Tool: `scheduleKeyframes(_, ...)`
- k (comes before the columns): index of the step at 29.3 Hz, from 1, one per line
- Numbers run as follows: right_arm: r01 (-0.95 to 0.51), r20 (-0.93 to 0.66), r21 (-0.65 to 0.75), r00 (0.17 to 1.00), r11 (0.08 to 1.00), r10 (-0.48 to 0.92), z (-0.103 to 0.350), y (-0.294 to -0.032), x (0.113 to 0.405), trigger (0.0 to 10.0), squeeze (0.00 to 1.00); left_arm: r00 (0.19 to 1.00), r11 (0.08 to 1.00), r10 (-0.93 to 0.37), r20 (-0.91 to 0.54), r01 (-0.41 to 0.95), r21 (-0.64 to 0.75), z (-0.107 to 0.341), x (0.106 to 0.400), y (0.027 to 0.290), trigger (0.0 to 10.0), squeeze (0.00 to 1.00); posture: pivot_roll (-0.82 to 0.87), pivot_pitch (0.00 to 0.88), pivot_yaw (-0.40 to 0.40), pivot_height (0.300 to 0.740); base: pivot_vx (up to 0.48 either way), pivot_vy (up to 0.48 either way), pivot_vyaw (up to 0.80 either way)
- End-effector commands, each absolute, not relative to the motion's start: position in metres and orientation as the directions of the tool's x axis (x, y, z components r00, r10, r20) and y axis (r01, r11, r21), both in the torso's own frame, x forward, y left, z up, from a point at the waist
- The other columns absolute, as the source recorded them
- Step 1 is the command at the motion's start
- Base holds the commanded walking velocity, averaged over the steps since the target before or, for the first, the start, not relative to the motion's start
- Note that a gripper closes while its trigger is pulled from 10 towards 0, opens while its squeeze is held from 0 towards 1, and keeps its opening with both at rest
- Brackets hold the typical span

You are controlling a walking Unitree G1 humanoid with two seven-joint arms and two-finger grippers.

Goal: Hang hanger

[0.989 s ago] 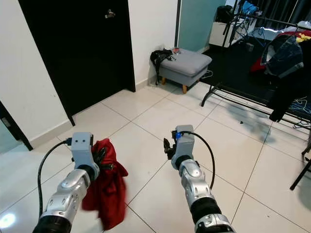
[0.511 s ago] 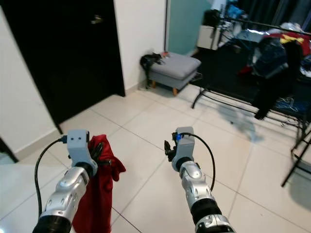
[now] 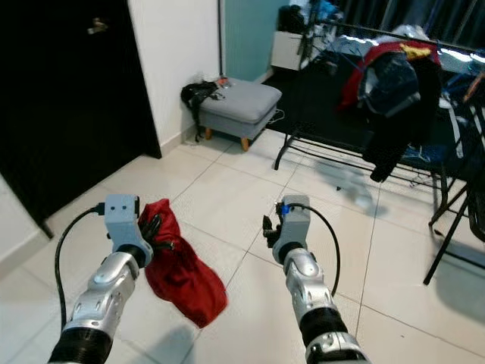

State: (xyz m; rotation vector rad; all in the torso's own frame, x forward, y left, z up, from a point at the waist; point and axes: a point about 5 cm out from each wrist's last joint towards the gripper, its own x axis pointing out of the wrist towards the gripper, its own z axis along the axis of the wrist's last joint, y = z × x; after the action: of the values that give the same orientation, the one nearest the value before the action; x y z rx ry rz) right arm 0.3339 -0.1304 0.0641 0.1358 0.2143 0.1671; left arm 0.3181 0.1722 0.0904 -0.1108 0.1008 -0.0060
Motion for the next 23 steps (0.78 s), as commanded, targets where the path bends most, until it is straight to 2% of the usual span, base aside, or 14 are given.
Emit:
scheduleKeyframes(1, -0.109, -0.187, 0.161, 0.972, 0.981, 0.139, 0.0661, -0.1407, 0.3348, 10.0, 0.00, 0.995, 0.993, -0.047, -0.086, 0.037, -0.114, 0.0939, 0.3215, 0.1639, 10.0, 0.00, 0.03, 0.000, 0.010, 0.740, 0.439, 0.000, -0.74)
scheduleKeyframes(10, -0.099, -0.188, 0.161, 0.974, 0.982, 0.129, 0.0664, -0.1431, 0.3341, 10.0, 0.00, 0.995, 0.992, -0.054, -0.085, 0.044, -0.115, 0.0944, 0.3226, 0.1619, 10.0, 0.00, 0.03, 0.000, 0.004, 0.740, 0.437, 0.000, -0.72)
scheduleKeyframes(23, -0.129, -0.195, 0.143, 0.968, 0.981, 0.155, 0.0679, -0.1387, 0.3358, 10.0, 0.00, 0.995, 0.991, -0.042, -0.095, 0.029, -0.133, 0.0865, 0.3154, 0.1622, 10.0, 0.00, 0.02, 0.000, -0.004, 0.740, 0.437, 0.000, 0.00)
